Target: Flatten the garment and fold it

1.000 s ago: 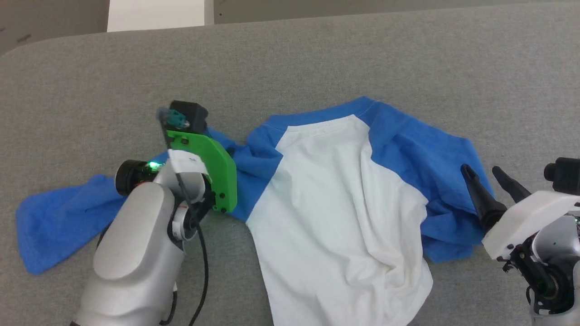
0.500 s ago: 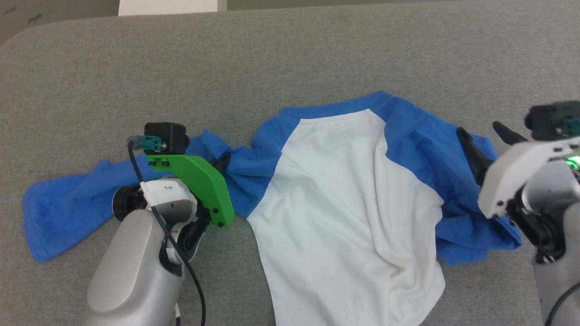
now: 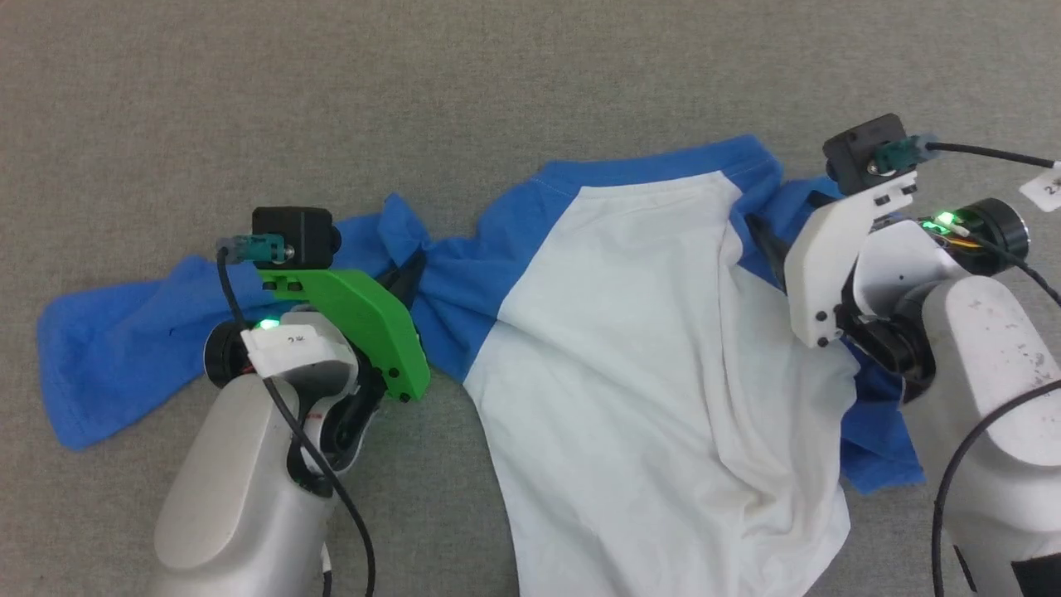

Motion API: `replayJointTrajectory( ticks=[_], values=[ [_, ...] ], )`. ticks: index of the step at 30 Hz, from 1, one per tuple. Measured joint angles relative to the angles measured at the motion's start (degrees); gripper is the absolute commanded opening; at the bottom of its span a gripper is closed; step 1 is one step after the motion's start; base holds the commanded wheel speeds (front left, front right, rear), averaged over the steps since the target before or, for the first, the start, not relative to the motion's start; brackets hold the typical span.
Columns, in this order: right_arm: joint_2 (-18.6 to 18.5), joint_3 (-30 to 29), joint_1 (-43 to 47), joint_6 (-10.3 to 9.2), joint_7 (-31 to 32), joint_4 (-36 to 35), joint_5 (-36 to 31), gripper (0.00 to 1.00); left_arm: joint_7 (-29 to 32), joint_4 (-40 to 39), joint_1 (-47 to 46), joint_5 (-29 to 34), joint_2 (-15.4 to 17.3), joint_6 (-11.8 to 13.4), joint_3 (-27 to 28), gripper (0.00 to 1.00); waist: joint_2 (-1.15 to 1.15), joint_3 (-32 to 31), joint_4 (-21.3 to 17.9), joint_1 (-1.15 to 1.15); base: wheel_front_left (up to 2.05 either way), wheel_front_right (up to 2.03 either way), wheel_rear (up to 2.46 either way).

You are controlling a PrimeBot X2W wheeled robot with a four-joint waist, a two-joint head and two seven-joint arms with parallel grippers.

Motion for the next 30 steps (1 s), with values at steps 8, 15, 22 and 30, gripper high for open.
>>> replayJointTrajectory(
  ticks=[8, 15, 22, 30],
  values=[
    [0.5, 1.1, -2.7, 0.00, -1.5, 4.1, 0.4, 0.00, -0.8, 0.2, -0.4, -0.4, -0.1, 0.0, -0.2, 0.00, 0.00, 0.7, 0.6, 0.00, 0.00, 0.00, 0.00],
    [0.7, -0.6, -2.2, 0.00, -5.2, 4.7, 3.0, 0.00, -3.3, 1.0, -0.3, -1.0, -0.5, -0.1, 0.2, 0.00, 0.00, -1.4, 0.2, 0.00, 0.00, 0.00, 0.00],
    [-0.2, -7.2, 4.3, 0.00, -7.9, -3.3, 6.9, 0.00, -7.8, -0.8, 1.3, -2.6, -1.8, 0.0, 2.9, 0.00, 0.00, -5.3, 0.1, 0.00, 0.00, 0.00, 0.00],
    [1.1, -15.6, 15.9, 0.01, -5.2, -16.5, 11.0, 0.00, -9.2, -4.0, 5.7, -4.6, -2.2, 1.0, 4.3, 0.00, 0.00, -10.4, -0.2, 0.00, 0.00, 0.00, 0.00]
  ],
)
